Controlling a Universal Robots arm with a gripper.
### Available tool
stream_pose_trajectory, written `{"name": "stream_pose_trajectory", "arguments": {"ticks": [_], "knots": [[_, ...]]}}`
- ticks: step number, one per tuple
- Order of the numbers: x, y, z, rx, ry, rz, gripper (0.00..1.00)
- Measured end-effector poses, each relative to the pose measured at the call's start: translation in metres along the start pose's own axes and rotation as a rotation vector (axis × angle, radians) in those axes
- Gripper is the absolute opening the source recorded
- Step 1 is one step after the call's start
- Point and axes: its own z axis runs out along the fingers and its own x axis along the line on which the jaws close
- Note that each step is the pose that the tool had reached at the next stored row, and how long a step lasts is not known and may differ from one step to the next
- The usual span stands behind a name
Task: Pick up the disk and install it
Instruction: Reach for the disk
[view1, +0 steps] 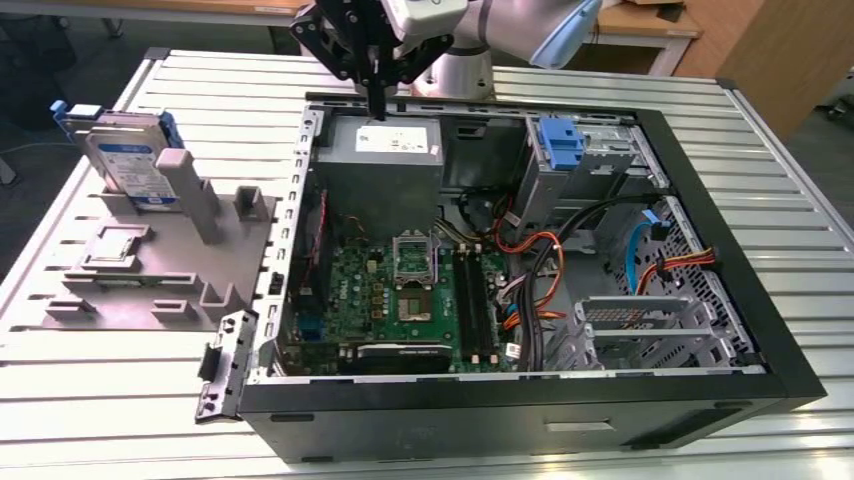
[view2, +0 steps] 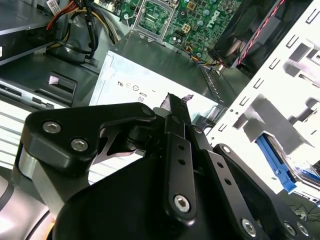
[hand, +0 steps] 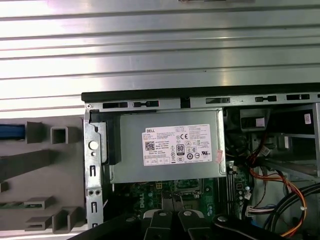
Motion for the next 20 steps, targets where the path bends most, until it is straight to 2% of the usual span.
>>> {"name": "stream_pose_trajectory", "arguments": {"ticks": [20], "knots": [[0.0047,-0.0004,0.0003,0.0,0.0,0.0,0.1]]}}
